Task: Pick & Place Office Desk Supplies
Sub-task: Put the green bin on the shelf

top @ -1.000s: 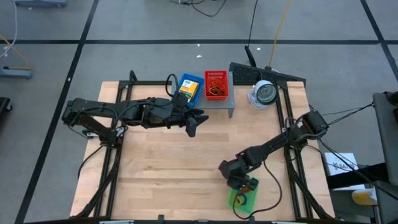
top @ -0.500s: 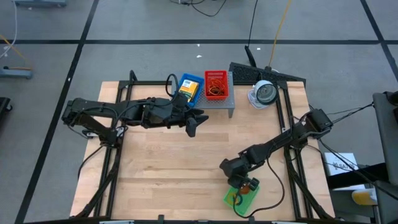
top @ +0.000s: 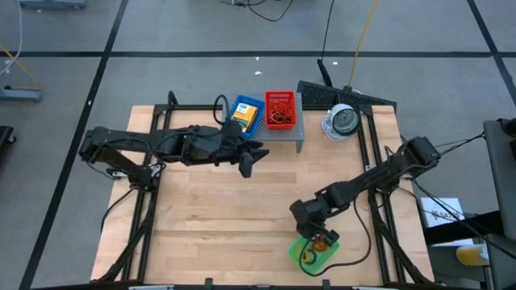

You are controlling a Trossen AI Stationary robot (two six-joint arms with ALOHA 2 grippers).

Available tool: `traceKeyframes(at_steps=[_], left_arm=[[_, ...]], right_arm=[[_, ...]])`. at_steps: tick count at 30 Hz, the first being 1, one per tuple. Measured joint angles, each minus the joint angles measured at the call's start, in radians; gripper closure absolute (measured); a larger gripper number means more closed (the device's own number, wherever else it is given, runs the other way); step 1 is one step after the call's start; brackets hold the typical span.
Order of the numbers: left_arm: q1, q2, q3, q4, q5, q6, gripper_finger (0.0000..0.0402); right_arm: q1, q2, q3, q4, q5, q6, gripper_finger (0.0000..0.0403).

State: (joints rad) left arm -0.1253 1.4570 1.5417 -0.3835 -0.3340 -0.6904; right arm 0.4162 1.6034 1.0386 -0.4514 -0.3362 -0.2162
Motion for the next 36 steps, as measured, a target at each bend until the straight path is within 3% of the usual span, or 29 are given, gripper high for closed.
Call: traceKeyframes(at_steps=[6, 16, 24, 29, 36], left_arm=[[-0.006, -0.063, 0.001, -0.060, 0.003, 0.055, 0.0202], [-0.042, -0.199, 0.001, -0.062, -0.003, 0.369, 0.0202], [0.031, -0.274, -0.020, -0.116, 0.226, 0.566, 0.0202], [0.121, -0.377, -0.188, -0.038, 0.386, 0.591, 0.0202], [0.172, -0.624, -0.577, 0.218, 0.500, 0.565, 0.0202]], right_arm=[[-0.003, -0.083, 0.000, -0.016, 0.077, 0.052, 0.0403], [-0.082, -0.213, 0.002, 0.007, 0.147, 0.244, 0.0403], [-0.193, -0.210, 0.176, -0.078, 0.264, 0.268, 0.0403], [-0.276, -0.164, 0.318, -0.187, 0.309, 0.301, 0.0403], [-0.353, -0.146, 0.424, -0.304, 0.339, 0.362, 0.0403]])
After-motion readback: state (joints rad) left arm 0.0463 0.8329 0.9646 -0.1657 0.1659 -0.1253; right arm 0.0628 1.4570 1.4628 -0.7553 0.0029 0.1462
